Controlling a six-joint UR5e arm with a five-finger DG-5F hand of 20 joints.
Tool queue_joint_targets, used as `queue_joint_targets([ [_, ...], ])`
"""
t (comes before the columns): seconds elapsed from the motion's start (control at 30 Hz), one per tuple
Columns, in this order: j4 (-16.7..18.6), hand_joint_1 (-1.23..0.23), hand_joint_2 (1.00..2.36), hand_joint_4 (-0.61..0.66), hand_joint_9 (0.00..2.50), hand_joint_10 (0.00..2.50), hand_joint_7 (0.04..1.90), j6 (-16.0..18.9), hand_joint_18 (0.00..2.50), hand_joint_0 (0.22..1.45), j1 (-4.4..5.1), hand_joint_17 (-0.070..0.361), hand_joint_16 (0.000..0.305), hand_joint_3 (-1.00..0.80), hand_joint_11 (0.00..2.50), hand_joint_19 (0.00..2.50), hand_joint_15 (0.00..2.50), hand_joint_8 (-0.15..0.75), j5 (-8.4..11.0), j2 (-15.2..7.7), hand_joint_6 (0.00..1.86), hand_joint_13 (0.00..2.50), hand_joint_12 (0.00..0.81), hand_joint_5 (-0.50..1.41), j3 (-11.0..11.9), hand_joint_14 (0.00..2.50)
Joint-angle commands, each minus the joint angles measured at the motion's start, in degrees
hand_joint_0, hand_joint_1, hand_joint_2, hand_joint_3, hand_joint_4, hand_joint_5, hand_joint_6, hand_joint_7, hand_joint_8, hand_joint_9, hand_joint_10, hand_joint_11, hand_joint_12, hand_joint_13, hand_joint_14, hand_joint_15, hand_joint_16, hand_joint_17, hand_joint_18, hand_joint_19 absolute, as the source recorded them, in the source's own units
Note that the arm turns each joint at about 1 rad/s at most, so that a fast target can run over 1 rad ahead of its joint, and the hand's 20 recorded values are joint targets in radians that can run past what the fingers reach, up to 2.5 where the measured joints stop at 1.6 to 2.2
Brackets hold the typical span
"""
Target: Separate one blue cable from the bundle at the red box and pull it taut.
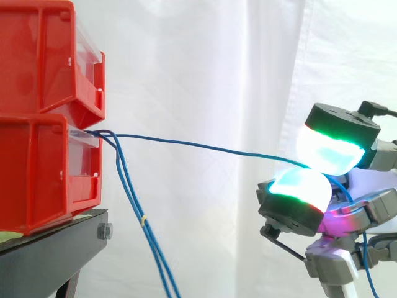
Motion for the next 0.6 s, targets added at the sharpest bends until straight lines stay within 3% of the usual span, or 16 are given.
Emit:
queue_joint_targets([
  [0.0, 0.1, -0.73, 1.02, 0.01, 0.93, 1.02, 1.2, -0.1, 0.77, 0.61, 0.58, 0.078, 0.035, -0.1, 1.35, 0.71, 0.94, 0.281, 0.05, 0.0, 0.9, 0.93, 0.31, -0.14, 0.0, 0.02],
  [0.57, 0.0, -0.73, 1.02, 0.01, 0.93, 1.03, 1.19, -0.1, 0.79, 0.61, 0.76, 0.078, 0.035, -0.1, 1.35, 0.71, 0.94, 0.281, -0.13, 0.0, 0.9, 0.94, 0.306, -0.14, 0.0, 0.02],
])
